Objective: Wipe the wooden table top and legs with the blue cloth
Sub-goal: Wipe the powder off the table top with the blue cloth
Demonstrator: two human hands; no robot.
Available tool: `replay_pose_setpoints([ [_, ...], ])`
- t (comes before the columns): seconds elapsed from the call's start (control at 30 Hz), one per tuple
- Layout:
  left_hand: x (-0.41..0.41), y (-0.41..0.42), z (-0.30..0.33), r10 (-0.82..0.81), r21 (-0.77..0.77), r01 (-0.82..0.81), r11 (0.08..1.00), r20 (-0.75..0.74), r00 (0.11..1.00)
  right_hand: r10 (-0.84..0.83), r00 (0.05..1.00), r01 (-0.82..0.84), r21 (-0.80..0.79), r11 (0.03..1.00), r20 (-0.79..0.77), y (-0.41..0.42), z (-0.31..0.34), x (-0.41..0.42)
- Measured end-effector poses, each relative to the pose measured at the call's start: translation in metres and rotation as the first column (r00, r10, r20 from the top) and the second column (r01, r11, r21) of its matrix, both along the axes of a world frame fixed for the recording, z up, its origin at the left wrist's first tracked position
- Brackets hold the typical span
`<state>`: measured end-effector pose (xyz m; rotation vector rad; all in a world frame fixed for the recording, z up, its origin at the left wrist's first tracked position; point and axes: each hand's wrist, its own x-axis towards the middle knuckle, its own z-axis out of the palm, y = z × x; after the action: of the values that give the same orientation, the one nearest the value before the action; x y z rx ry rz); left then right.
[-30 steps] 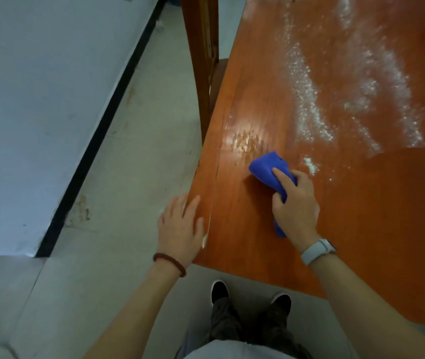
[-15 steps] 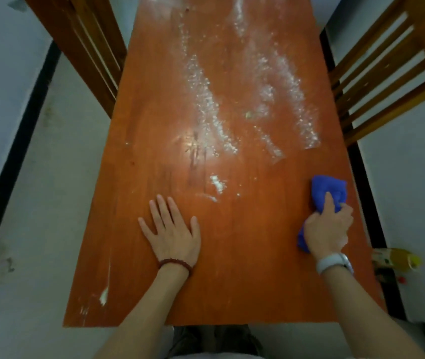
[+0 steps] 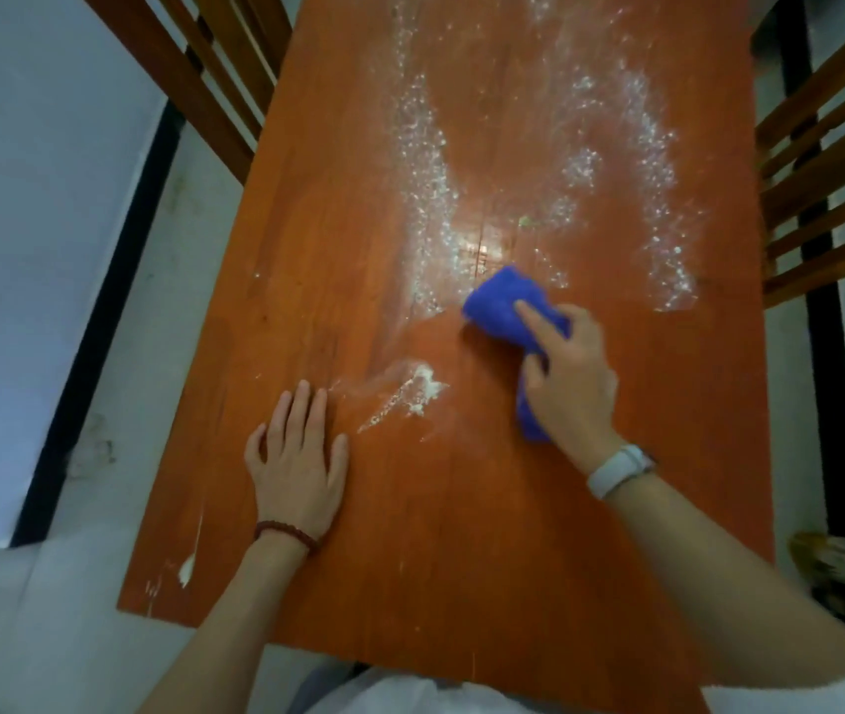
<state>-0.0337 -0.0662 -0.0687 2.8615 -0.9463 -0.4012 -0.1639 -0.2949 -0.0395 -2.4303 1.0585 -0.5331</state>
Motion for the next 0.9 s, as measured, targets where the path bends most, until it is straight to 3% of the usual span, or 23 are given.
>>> replay_pose_setpoints([
  [0.07,0.002,0.000,0.004,-0.001,-0.026,0.000,1.000,-0.019,1.000,-0.303,0.945,0.309,0.034,0.950,-0.119,-0.032,-0.001,-0.006],
  [0.13,0.006,0.004,0.008,0.021,-0.080,-0.025,0.997,-0.051,0.998,-0.418,0.867,0.431,-0.013,0.902,-0.273,-0.031,-0.006,0.004],
  [0.2,0.014,0.015,0.011,0.071,-0.128,-0.077,0.989,-0.051,0.996,-0.260,0.922,0.247,-0.081,0.965,-0.288,0.008,-0.011,0.025],
  [0.27,0.028,0.033,0.013,0.146,-0.137,-0.147,0.980,-0.014,0.989,0.052,0.971,-0.076,-0.094,0.993,-0.235,0.071,-0.015,0.044],
  [0.33,0.042,0.057,0.013,0.226,-0.070,-0.226,0.972,-0.001,0.974,0.363,0.915,-0.370,-0.009,0.929,-0.177,0.127,-0.012,0.054],
  [0.4,0.053,0.077,0.013,0.308,0.027,-0.307,0.951,-0.055,0.950,0.458,0.886,-0.452,0.077,0.889,-0.077,0.141,-0.004,0.056],
  [0.5,0.060,0.092,0.010,0.288,0.025,-0.288,0.957,-0.169,0.943,0.173,0.985,-0.173,0.031,0.984,-0.003,0.102,0.002,0.055],
  [0.57,0.067,0.097,0.013,0.228,-0.090,-0.260,0.961,-0.264,0.937,-0.118,0.986,0.126,0.063,0.990,-0.117,0.071,0.003,0.057],
  [0.63,0.077,0.104,0.017,0.190,-0.190,-0.277,0.942,-0.378,0.906,-0.222,0.935,0.240,0.034,0.970,-0.277,0.078,0.001,0.066],
  [0.73,0.099,0.117,0.025,0.136,-0.245,-0.283,0.927,-0.482,0.865,0.115,0.956,-0.133,-0.047,0.990,-0.268,0.154,-0.007,0.079],
  [0.8,0.116,0.126,0.030,0.122,-0.284,-0.298,0.911,-0.504,0.855,0.392,0.894,-0.408,-0.034,0.912,-0.217,0.214,-0.010,0.078],
  [0.9,0.141,0.144,0.035,0.166,-0.334,-0.379,0.863,-0.521,0.837,0.803,0.582,-0.781,0.188,0.595,-0.126,0.270,-0.005,0.068],
])
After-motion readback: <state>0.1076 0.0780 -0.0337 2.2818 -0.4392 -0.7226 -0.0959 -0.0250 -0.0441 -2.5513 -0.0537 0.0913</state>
